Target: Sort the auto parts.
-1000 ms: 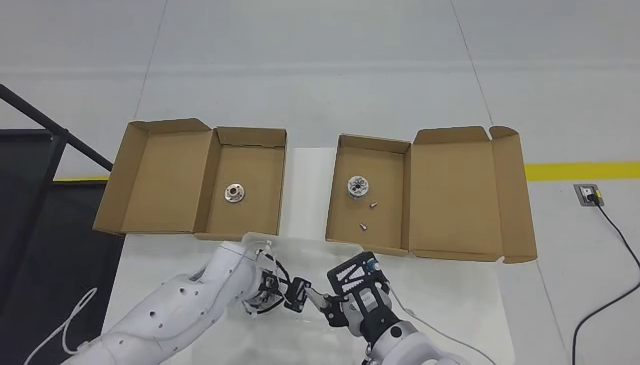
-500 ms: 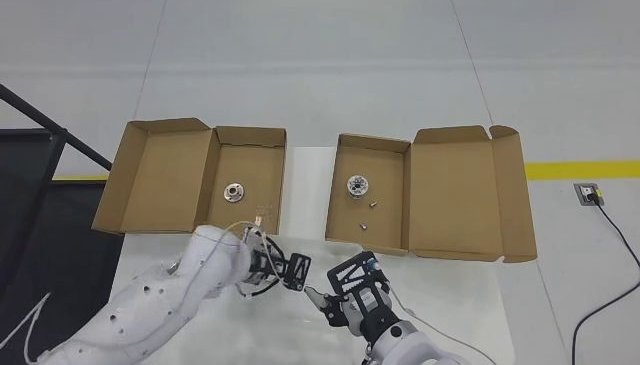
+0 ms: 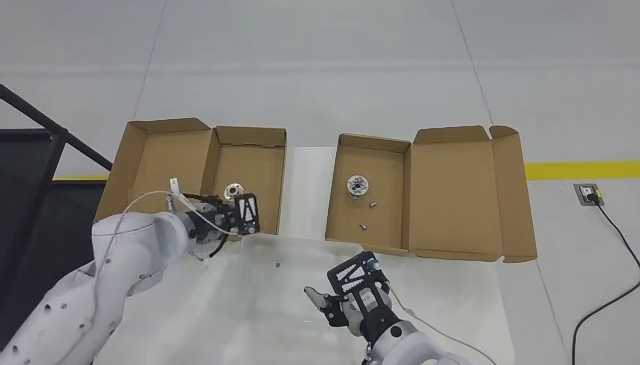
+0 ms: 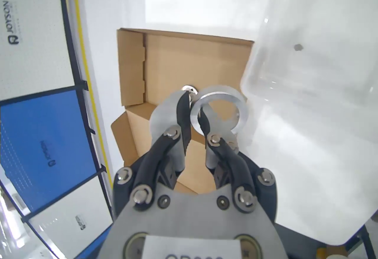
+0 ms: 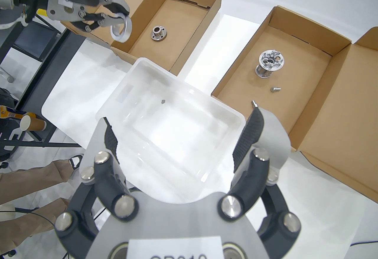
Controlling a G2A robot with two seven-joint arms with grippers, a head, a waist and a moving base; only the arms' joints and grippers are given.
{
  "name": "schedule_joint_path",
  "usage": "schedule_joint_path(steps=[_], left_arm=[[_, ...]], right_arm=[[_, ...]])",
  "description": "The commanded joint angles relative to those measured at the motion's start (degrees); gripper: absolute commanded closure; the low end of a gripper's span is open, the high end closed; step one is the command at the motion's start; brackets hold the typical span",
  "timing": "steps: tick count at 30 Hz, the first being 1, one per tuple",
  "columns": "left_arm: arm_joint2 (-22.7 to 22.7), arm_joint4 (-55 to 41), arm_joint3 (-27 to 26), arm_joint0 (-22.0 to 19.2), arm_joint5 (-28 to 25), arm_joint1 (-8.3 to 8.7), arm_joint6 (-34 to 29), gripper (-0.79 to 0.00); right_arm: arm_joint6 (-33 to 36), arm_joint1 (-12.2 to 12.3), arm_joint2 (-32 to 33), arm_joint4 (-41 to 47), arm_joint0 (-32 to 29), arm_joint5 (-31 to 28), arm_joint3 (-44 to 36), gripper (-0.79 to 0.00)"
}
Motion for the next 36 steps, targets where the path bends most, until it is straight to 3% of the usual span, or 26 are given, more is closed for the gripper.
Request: schedule_joint_path(steps=[1,15,18,24,29,36], left_arm=[[-0.6,0.2,0.3,0.4,0.5,0.08,1.7,0.0],[-0.4,0.9,1.3,1.1,2.0,-0.02,1.9,0.0],[1.2,4.5,4.8,0.7,4.5,-0.5,-0.3,0.0],[5.8,1.6,16.1,-4.6,7.2,-2.91,4.2,0.0],[11.5,1.4,27.1,-10.6,8.6,-5.81,8.5,0.0],[19.5,1.6,37.9,-18.7,6.5,-10.46,14.4,0.0]], right_arm=[[0.0,0.0,0.0,0.0,0.0,0.0,0.0,-0.785],[0.0,0.0,0.0,0.0,0.0,0.0,0.0,-0.785],[0.0,0.0,0.0,0.0,0.0,0.0,0.0,-0.785],[0.0,0.0,0.0,0.0,0.0,0.0,0.0,-0.785],[0.0,0.0,0.0,0.0,0.0,0.0,0.0,-0.785],[0.0,0.0,0.0,0.0,0.0,0.0,0.0,-0.785]])
